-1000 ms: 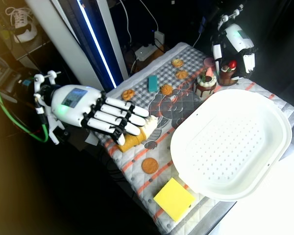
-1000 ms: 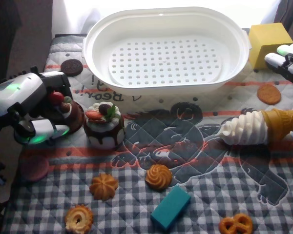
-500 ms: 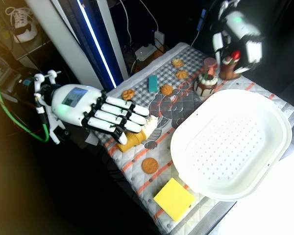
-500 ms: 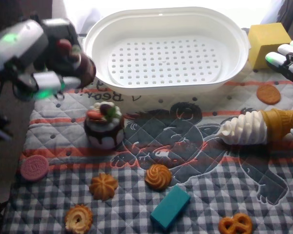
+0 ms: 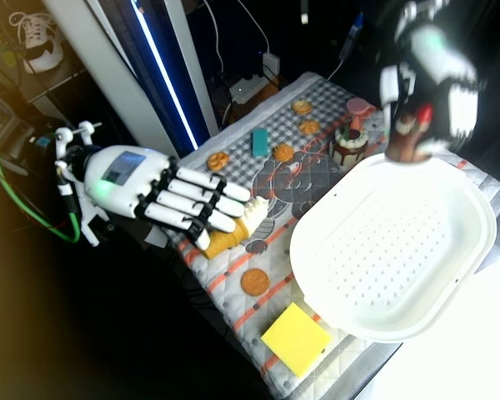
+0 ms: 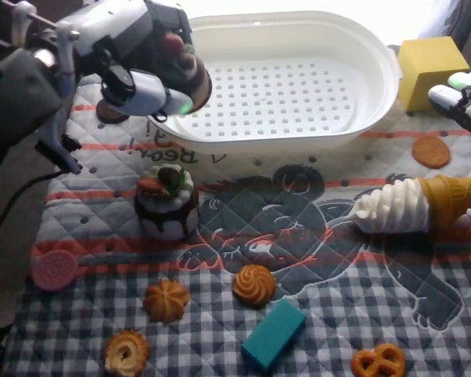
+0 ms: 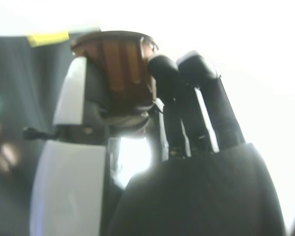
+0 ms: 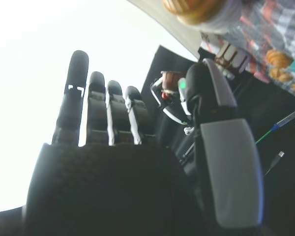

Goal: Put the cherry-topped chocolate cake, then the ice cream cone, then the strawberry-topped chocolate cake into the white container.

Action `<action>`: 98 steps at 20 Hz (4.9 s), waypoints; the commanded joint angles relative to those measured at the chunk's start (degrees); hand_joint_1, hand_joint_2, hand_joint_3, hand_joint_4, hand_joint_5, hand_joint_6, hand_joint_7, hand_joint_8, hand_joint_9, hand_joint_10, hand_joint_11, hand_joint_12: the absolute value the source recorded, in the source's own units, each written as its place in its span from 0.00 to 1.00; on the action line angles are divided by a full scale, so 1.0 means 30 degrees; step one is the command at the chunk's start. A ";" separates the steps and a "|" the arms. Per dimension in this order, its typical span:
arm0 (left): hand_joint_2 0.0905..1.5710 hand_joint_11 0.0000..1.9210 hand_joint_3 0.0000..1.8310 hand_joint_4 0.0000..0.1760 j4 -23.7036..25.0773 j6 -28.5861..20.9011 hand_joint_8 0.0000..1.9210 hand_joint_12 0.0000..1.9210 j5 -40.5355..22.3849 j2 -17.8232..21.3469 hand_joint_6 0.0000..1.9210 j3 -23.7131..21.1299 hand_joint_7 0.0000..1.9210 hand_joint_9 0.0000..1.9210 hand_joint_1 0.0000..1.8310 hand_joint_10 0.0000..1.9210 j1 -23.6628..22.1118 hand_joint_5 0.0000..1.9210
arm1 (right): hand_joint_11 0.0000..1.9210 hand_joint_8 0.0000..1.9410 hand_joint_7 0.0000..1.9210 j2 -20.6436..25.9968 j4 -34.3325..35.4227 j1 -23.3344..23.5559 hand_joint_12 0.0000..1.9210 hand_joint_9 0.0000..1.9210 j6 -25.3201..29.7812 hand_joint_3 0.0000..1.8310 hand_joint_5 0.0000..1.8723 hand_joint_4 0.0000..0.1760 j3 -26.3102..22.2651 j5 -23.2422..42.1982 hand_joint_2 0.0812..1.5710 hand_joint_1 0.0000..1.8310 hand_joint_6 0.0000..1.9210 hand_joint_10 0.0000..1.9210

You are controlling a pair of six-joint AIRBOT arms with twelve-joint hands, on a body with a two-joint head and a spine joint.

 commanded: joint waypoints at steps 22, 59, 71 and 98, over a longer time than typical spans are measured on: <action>0.64 0.00 0.00 1.00 1.0546 -1.1129 0.00 0.00 -0.8346 0.6902 0.00 -0.8238 0.00 0.00 0.40 0.00 0.1807 0.00 | 0.00 0.00 0.00 0.0286 -0.0198 0.0033 0.80 0.00 0.0862 0.00 0.00 0.00 -0.0050 0.2318 0.77 0.41 0.00 0.16; 0.76 0.00 0.00 0.37 1.1688 -1.5589 0.00 0.14 -1.9171 1.1120 0.01 -1.3780 0.00 0.00 0.40 0.00 1.1116 0.02 | 0.59 0.88 0.39 -0.3142 -0.0882 0.2091 1.00 0.53 0.2871 0.00 0.35 0.00 0.3361 -0.1603 0.81 0.65 0.64 1.00; 0.77 0.00 0.00 0.43 1.1375 -1.5592 0.00 0.12 -1.9234 1.1088 0.00 -1.3784 0.01 0.00 0.38 0.00 1.1505 0.02 | 0.75 0.99 0.58 -0.3641 -0.3130 0.7573 1.00 0.70 0.2764 0.00 0.41 0.00 0.4745 -0.2199 0.77 0.60 0.70 1.00; 0.76 0.00 0.00 0.81 1.1251 -1.6394 0.00 0.00 -1.9194 1.0868 0.00 -1.3658 0.00 0.00 0.41 0.00 1.1895 0.01 | 0.00 0.00 0.00 -0.6108 -0.0559 1.1085 0.94 0.02 -0.1029 0.00 0.00 0.24 0.6715 -0.8150 0.74 0.28 0.00 0.02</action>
